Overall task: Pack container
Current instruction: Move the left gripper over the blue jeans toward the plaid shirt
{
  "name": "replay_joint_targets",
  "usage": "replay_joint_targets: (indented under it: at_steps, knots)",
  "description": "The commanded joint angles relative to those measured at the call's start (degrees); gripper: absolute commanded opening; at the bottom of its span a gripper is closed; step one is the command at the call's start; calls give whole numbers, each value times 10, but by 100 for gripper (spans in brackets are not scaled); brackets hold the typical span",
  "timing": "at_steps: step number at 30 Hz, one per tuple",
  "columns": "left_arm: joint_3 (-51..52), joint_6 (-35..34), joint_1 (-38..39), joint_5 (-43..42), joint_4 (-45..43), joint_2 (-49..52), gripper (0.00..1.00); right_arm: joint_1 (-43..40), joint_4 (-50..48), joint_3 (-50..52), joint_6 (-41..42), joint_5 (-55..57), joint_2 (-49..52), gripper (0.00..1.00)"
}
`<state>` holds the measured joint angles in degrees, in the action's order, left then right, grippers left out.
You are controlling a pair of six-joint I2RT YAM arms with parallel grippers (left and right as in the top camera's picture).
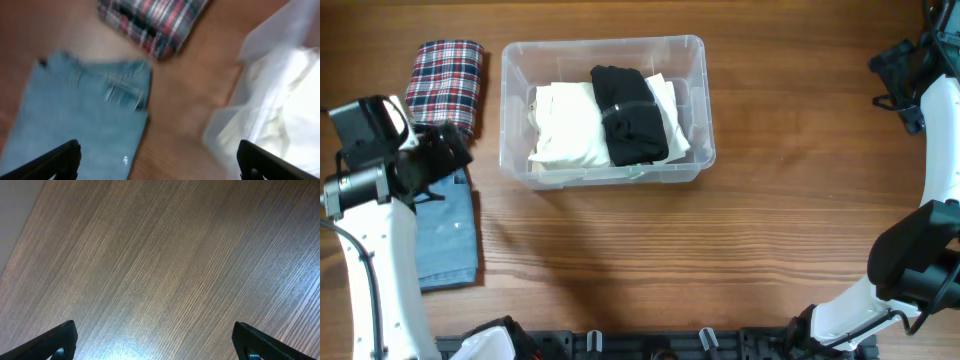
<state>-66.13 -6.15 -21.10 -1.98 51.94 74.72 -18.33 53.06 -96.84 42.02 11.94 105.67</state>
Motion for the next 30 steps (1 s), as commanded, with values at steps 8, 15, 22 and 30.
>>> replay_joint_targets:
  at_steps: [8,15,22,30]
  knots:
    - [-5,-194,-139,82,4,85,100,2,-2,2,5,-5,9,100]
    - [17,-229,-233,83,15,107,100,2,-2,2,5,-5,9,100]
    - [70,-259,-264,83,-17,108,100,2,-2,2,5,-5,9,100]
    - [136,-293,-264,82,-73,108,100,2,-2,2,5,-5,9,100]
